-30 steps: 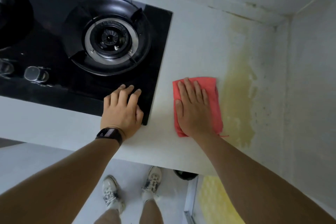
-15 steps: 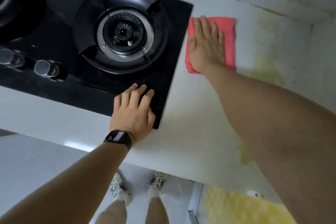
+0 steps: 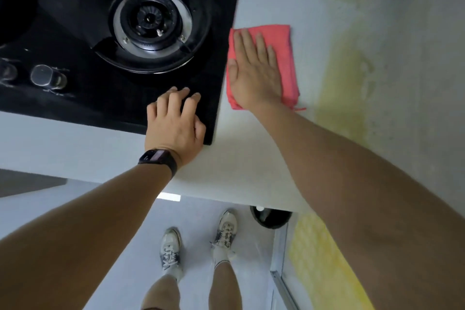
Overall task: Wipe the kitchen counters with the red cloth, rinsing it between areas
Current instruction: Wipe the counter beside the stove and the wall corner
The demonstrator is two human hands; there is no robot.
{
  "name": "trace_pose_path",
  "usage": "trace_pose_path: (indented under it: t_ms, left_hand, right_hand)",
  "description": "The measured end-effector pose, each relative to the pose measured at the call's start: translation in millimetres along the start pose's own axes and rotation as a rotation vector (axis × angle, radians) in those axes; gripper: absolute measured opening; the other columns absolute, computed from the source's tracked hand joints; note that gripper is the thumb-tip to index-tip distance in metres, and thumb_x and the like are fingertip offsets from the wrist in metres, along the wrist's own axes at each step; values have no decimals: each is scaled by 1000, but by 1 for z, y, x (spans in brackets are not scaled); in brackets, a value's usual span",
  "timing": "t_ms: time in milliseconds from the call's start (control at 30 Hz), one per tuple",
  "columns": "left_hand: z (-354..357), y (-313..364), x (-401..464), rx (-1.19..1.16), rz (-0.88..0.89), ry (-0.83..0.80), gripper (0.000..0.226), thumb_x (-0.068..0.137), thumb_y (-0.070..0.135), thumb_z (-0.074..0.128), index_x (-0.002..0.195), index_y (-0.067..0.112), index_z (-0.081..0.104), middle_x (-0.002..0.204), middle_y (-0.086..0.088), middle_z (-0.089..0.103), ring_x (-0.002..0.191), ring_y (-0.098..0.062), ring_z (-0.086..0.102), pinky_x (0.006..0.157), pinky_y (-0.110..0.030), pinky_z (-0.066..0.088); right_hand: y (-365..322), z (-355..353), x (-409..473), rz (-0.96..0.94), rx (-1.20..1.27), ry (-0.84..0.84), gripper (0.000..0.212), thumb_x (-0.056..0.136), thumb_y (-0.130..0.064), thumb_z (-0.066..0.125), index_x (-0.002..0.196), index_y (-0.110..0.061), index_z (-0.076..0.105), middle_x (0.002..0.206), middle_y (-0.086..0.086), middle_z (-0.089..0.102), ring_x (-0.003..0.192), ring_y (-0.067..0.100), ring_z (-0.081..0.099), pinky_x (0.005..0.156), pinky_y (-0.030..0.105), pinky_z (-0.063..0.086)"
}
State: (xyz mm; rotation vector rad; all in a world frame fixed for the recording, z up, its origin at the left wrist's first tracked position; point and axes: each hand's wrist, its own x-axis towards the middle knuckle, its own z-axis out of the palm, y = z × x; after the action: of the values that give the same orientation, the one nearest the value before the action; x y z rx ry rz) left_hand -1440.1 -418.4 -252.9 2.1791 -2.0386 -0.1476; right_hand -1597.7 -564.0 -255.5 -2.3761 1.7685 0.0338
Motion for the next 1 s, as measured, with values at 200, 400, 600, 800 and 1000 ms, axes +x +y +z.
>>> trace_pose_path:
  t_ms: [200, 400, 600, 800, 1000]
  left_hand:
    - [-2, -1, -1, -15, 5, -4, 49, 94, 30, 45, 140, 14, 51, 144, -14, 50, 135, -39, 42, 102, -54, 36]
    - [-2, 1, -4, -19, 15, 2, 47, 94, 31, 44, 139, 15, 49, 144, -14, 48, 132, -40, 42, 102, -54, 35]
    - [-6, 1, -5, -34, 25, -2, 49, 93, 32, 42, 138, 14, 51, 142, -14, 50, 131, -38, 44, 102, -53, 36]
    - [-12, 5, -9, 95, 111, -48, 51, 93, 25, 46, 140, 6, 43, 148, -19, 45, 140, -43, 37, 110, -62, 33]
    - [-21, 63, -13, 36, 245, -26, 56, 88, 15, 52, 142, 6, 42, 153, -17, 42, 147, -44, 31, 122, -59, 22]
  right_hand:
    - [-11, 20, -110, -53, 0, 95, 58, 108, -40, 26, 163, -21, 28, 169, 0, 29, 156, 26, 24, 126, 47, 17]
    - [4, 26, -177, -3, -14, 47, 58, 109, -42, 24, 164, -24, 25, 170, -2, 25, 157, 25, 21, 127, 47, 15]
    - [12, 27, -192, 27, 15, 21, 59, 109, -44, 22, 164, -25, 23, 171, -4, 23, 157, 24, 19, 128, 46, 13]
    - [29, 21, -223, 84, 43, 7, 59, 108, -44, 25, 164, -27, 23, 171, -7, 22, 158, 23, 17, 128, 44, 11]
    - [82, 13, -257, 107, 54, -47, 59, 108, -46, 23, 165, -30, 17, 172, -10, 15, 159, 19, 11, 129, 42, 5]
